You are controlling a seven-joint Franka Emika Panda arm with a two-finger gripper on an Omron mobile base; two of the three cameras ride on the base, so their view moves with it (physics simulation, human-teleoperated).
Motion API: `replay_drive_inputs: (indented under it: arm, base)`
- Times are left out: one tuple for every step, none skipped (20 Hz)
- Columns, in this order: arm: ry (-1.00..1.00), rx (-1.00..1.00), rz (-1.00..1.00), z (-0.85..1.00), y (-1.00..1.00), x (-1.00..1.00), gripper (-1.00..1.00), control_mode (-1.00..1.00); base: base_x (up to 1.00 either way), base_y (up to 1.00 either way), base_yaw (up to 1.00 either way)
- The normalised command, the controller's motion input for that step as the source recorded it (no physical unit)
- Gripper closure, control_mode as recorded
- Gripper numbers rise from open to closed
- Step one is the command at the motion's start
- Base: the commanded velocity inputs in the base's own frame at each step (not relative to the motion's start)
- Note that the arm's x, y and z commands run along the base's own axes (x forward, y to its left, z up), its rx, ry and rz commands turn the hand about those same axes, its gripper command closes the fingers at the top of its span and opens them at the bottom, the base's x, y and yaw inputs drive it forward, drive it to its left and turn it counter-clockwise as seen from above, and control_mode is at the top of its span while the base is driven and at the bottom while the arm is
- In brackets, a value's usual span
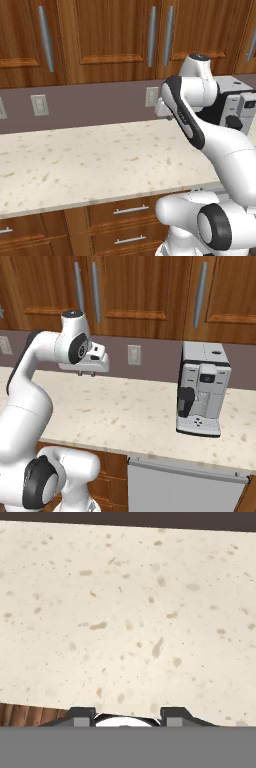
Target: Open the cabinet directly in front. Then move the beer and the cup to the dining counter with the candle on it.
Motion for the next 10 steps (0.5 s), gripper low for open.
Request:
replay_drive_inputs:
  arm:
    - [-0.03,0.00,0.00,0.00,0.00,0.00,-1.00,-1.00]
    - [-0.15,0.00,0.00,0.00,0.00,-0.11,-1.00,-1.00]
    - [-0.21,0.00,0.00,0.01,0.00,-0.16,-1.00,-1.00]
    - [-0.23,0.00,0.00,0.17,0.00,-0.16,-1.00,-1.00]
    - [-0.35,0.00,0.00,0.28,0.00,-0.24,-1.00,-1.00]
    - [-0.45,0.01,0.00,0.42,0.00,-0.36,-1.00,-1.00]
    - [-0.53,0.03,0.00,0.51,0.00,-0.46,-1.00,-1.00]
    - [-0.56,0.02,0.00,0.56,0.00,-0.44,-1.00,-1.00]
    - [-0.59,0.03,0.00,0.59,0.00,-0.53,-1.00,-1.00]
    - [-0.60,0.02,0.00,0.58,0.00,-0.51,-1.00,-1.00]
  base:
    - [0.00,0.00,0.00]
    - [0.00,0.00,0.00]
    - [0.00,0.00,0.00]
    - [0.00,0.00,0.00]
    - [0.00,0.00,0.00]
    - [0.00,0.00,0.00]
    - [0.00,0.00,0.00]
    - [0.00,0.00,0.00]
    - [0.00,0.00,0.00]
    - [0.00,0.00,0.00]
